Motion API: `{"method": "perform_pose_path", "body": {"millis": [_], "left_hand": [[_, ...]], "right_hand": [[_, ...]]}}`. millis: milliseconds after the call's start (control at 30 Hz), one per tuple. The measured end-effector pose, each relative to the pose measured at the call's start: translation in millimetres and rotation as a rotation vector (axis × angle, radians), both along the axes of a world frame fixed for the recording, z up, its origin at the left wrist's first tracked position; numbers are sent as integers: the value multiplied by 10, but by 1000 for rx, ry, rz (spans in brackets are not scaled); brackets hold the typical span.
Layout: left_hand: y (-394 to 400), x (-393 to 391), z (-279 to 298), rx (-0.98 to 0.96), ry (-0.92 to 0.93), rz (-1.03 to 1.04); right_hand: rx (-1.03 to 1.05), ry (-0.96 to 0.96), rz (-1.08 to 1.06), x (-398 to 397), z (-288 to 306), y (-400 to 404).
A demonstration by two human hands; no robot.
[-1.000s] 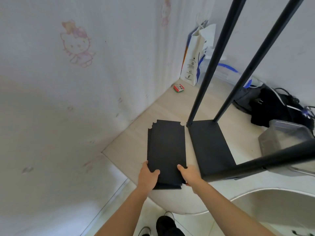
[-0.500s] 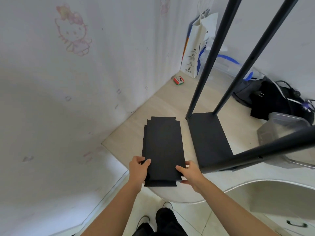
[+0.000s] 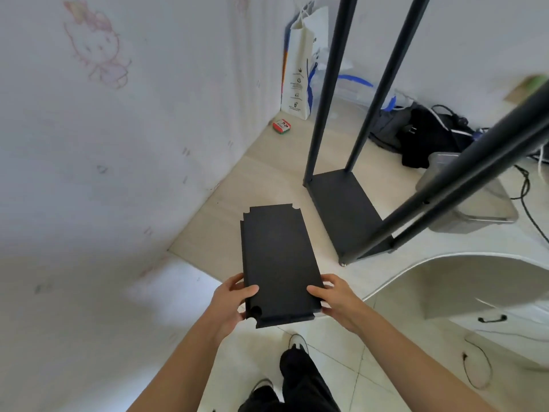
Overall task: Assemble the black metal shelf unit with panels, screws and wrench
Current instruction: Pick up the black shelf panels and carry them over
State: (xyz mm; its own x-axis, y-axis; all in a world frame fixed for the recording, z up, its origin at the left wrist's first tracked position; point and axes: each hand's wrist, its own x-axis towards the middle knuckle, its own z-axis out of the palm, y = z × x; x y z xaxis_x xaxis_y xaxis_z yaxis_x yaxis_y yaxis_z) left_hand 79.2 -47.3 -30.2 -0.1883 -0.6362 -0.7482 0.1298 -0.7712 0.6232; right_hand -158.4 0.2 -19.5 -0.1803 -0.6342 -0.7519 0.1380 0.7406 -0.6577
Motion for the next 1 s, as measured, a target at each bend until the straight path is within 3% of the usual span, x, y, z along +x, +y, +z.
{"method": "perform_pose_path", "body": {"millis": [200, 467, 1000], "left_hand": [[306, 274, 9, -19, -19, -201], [873, 291, 58, -21, -73, -506], [1962, -943, 15, -95, -55, -1087]], "right_hand": [[-38, -95, -169, 314, 14, 712], [-31, -85, -346, 466, 114, 1783], [-118, -166, -1031, 406, 104, 3849]]}}
